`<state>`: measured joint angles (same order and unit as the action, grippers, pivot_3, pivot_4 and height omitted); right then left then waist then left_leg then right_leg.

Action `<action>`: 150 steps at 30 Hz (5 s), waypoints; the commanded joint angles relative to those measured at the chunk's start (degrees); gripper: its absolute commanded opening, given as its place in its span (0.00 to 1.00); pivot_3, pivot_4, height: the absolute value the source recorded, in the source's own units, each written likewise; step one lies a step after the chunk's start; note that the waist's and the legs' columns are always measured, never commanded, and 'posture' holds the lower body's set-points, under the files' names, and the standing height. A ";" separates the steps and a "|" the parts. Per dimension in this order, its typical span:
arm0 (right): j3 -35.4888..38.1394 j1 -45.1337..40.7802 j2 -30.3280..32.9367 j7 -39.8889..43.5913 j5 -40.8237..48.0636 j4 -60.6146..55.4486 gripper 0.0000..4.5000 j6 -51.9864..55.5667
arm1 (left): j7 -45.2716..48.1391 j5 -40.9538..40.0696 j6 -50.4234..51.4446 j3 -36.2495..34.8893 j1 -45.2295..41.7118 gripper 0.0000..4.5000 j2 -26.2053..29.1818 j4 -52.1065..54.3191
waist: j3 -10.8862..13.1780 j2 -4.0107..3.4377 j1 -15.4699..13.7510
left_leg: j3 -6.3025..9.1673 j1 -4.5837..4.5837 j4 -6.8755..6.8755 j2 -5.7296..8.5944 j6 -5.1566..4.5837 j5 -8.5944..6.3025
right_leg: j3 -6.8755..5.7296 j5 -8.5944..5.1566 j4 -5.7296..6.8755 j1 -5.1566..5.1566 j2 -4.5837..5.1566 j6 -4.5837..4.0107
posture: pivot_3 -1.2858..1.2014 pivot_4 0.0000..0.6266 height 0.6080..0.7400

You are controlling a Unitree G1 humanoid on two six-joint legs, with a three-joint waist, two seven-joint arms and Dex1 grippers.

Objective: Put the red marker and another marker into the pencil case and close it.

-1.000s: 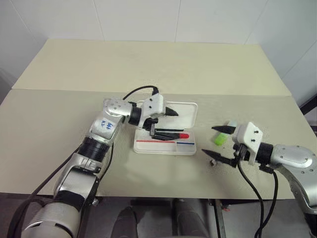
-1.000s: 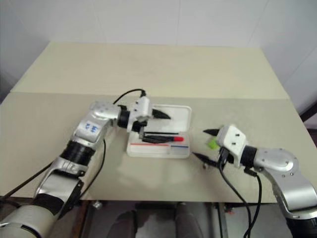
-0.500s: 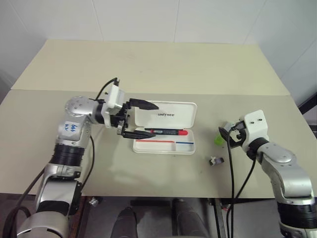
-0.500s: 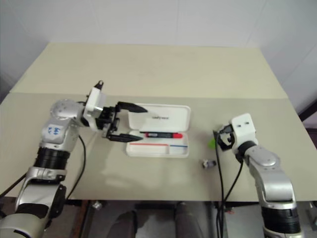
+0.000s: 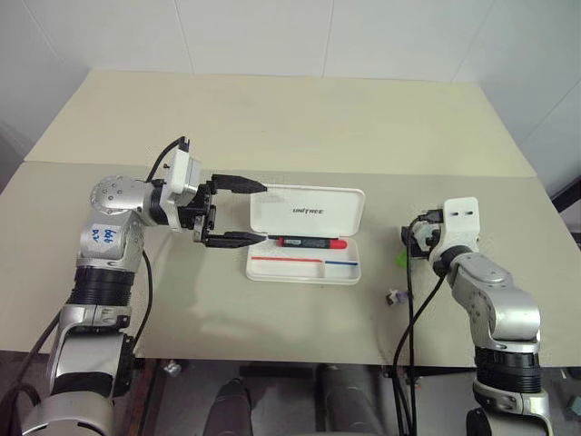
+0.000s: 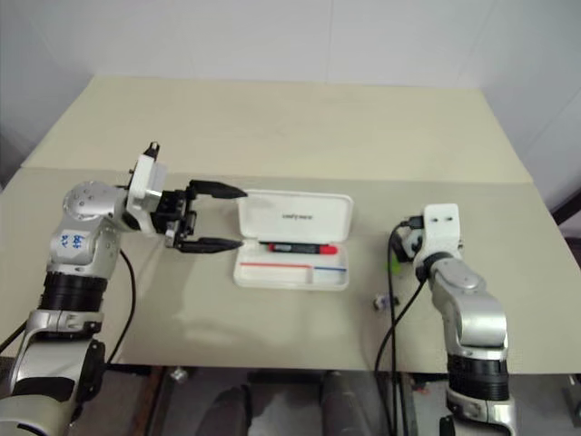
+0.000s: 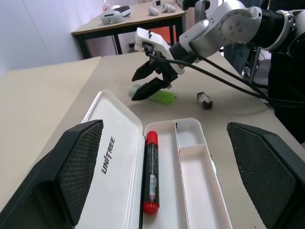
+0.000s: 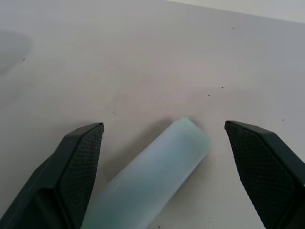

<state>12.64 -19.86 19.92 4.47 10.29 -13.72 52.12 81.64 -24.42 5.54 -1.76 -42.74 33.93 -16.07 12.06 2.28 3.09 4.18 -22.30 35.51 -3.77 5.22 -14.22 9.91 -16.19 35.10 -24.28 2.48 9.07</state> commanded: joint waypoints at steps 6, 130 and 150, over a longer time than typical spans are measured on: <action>3.43 0.39 -2.23 -3.55 0.11 -1.74 0.95 9.29 | -1.01 -0.54 -0.74 -1.00 -0.35 0.99 0.81 1.84 | -0.01 0.01 -0.03 | 0.00 0.01 -0.11 0.00 0.00 0.00 | -0.01 0.00 -0.01 0.00 0.00 0.01 | 0.52 0.24 1.00; -24.94 -4.76 36.57 73.67 7.75 -0.89 0.99 -27.10 | 1.34 -4.89 -4.55 -6.55 15.58 1.00 6.00 2.62 | 0.10 -0.08 1.69 | -0.15 -0.06 -0.32 -0.07 0.03 -0.08 | -0.22 -0.15 -0.17 -0.25 0.08 -0.06 | 0.52 0.24 1.00; -23.26 -3.88 35.86 75.98 4.55 16.75 0.64 -39.37 | 0.73 -4.44 -4.38 -6.54 16.01 1.00 6.13 3.11 | 0.10 -0.08 1.62 | -0.15 -0.02 -0.25 -0.07 0.04 -0.08 | -0.22 -0.09 -0.13 -0.20 0.08 0.05 | 0.52 0.24 1.00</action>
<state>-12.15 -23.78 55.64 79.80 15.06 3.02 13.37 82.50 -28.75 1.78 -7.90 -26.40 39.80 -14.22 12.15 2.20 4.71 4.03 -22.32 35.26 -3.84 5.26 -14.30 9.69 -16.28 34.98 -24.47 2.56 9.13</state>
